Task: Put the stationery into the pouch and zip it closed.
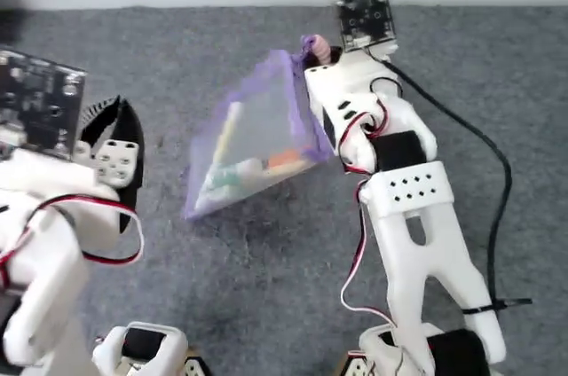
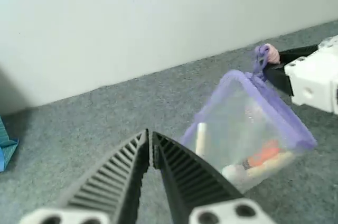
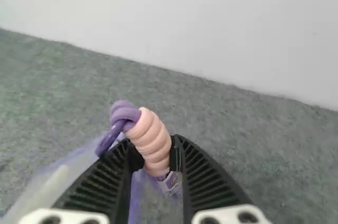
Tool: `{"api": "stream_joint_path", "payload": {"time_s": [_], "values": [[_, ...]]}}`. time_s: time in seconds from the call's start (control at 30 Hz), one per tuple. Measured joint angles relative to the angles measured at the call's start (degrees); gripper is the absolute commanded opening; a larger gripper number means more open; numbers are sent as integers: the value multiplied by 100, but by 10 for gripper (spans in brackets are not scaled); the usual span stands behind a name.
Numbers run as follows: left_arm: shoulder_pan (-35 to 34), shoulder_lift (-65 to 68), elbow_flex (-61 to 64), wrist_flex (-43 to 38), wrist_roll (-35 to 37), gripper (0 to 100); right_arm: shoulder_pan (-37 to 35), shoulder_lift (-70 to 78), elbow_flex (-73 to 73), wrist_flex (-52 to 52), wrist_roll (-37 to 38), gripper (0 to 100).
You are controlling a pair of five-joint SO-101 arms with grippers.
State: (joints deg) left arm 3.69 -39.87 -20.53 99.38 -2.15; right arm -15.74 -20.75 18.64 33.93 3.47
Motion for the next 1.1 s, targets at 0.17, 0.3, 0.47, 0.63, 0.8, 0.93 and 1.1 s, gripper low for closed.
{"api": "stream_joint_path", "payload": {"time_s": [0.17, 0.3, 0.47, 0.63, 0.8, 0.93, 1.1], "values": [[0, -9, 0, 0, 18, 9, -53, 0, 9, -35, -237, 8], [0, -26, 0, 0, 26, 9, -264, -70, -229, -35, -352, 8], [0, -53, 0, 0, 26, 11, -431, -141, -853, -35, -360, 8], [0, -97, 0, 0, 26, 12, -431, -141, -1442, 97, -343, 7], [0, -88, 0, 0, 26, 12, -475, -141, -1582, 756, -149, 7], [0, -88, 0, 0, 26, 13, -651, -141, -1591, 1196, -123, 7], [0, -88, 0, 0, 26, 37, -1011, -158, -1662, 1978, -123, 7]]}}
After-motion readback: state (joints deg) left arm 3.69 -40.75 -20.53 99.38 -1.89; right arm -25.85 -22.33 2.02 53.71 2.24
